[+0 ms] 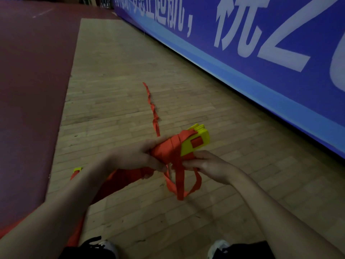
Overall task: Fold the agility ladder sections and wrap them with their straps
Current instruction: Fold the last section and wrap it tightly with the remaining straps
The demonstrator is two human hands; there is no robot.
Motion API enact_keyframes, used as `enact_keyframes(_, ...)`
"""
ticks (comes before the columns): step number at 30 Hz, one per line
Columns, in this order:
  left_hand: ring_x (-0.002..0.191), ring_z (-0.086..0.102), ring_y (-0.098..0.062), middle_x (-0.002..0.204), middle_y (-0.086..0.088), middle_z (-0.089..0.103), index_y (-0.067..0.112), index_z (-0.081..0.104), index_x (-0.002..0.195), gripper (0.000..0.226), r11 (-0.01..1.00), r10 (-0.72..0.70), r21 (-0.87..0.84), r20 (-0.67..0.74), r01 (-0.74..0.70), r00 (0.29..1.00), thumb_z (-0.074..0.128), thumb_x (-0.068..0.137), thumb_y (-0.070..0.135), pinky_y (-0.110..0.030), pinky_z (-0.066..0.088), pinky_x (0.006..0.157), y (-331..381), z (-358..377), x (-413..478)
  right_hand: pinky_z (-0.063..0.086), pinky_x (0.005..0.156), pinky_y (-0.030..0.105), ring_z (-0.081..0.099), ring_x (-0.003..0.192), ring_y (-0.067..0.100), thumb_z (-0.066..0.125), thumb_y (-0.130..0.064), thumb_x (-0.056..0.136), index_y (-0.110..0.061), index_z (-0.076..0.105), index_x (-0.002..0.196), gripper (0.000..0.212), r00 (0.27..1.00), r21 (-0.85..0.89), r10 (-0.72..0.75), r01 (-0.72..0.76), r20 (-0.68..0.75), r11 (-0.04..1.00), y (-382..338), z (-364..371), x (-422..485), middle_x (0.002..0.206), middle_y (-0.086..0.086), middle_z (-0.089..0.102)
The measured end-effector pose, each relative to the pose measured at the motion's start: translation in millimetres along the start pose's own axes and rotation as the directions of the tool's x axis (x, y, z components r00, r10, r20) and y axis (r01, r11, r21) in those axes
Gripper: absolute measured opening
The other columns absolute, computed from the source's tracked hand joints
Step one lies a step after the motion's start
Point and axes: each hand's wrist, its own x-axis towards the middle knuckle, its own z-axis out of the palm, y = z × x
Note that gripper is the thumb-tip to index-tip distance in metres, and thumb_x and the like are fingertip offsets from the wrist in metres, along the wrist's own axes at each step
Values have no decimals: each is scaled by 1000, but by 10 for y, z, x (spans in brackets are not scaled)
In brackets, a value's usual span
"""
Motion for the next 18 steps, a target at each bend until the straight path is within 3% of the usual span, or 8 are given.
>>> enact_keyframes(4, 56, 57, -22, 85, -19, 61, 48, 38, 136, 82, 999, 11, -42, -39, -13, 999, 70, 81, -2, -32, 50, 52, -26, -30, 40, 51, 68, 26, 62, 56, 11, 48, -13, 97, -6, 64, 89, 19, 996, -28, -40, 38, -75, 999, -52, 86, 14, 61, 2, 64)
enact_keyframes(6, 58, 57, -25, 86, -16, 60, 46, 37, 138, 82, 998, -4, -64, -66, 0, 998, 70, 80, -2, -34, 50, 52, -67, -65, 58, 49, 59, 27, 53, 43, 9, 46, -16, 98, -8, 64, 87, 23, 994, -7, -23, 23, -105, 1000, -83, 91, 8, 50, -2, 56)
enact_keyframes(8, 59, 56, -26, 84, -10, 61, 50, 39, 133, 81, 998, -13, -70, -91, 7, 996, 70, 80, -4, -33, 49, 52, -109, -89, 74, 41, 44, 18, 45, 37, 7, 45, -18, 99, -7, 65, 89, 25, 994, -46, 0, -5, -105, 999, -112, 74, -10, 49, -3, 54)
enact_keyframes(11, 57, 55, -24, 79, -5, 60, 53, 40, 126, 77, 1000, -1, -20, -156, -2, 988, 68, 82, -4, -32, 49, 52, -152, -73, 117, 36, 38, 17, 41, 34, 5, 42, -21, 100, 14, 58, 105, 39, 996, -49, 38, -43, -83, 998, -137, 51, -24, 48, -3, 54)
enact_keyframes(15, 54, 55, -19, 79, -5, 58, 33, 40, 128, 58, 987, 36, 159, -288, 11, 957, 66, 85, 3, -32, 47, 51, -212, 38, 207, 33, 36, 17, 37, 30, 7, 36, -17, 102, 28, 48, 106, 46, 994, -2, 44, -45, -100, 999, -205, 64, -16, 49, 9, 54)
enact_keyframes(18, 79, 62, -28, 92, -4, 59, 19, 41, 126, 43, 867, 124, 490, -386, 89, 914, 62, 88, 14, -29, 38, 61, -215, 194, 258, 24, 35, 15, 29, 30, 7, 34, -10, 98, 26, 53, 84, 43, 982, 20, 39, -36, -187, 999, -262, 93, -29, 52, 18, 47)
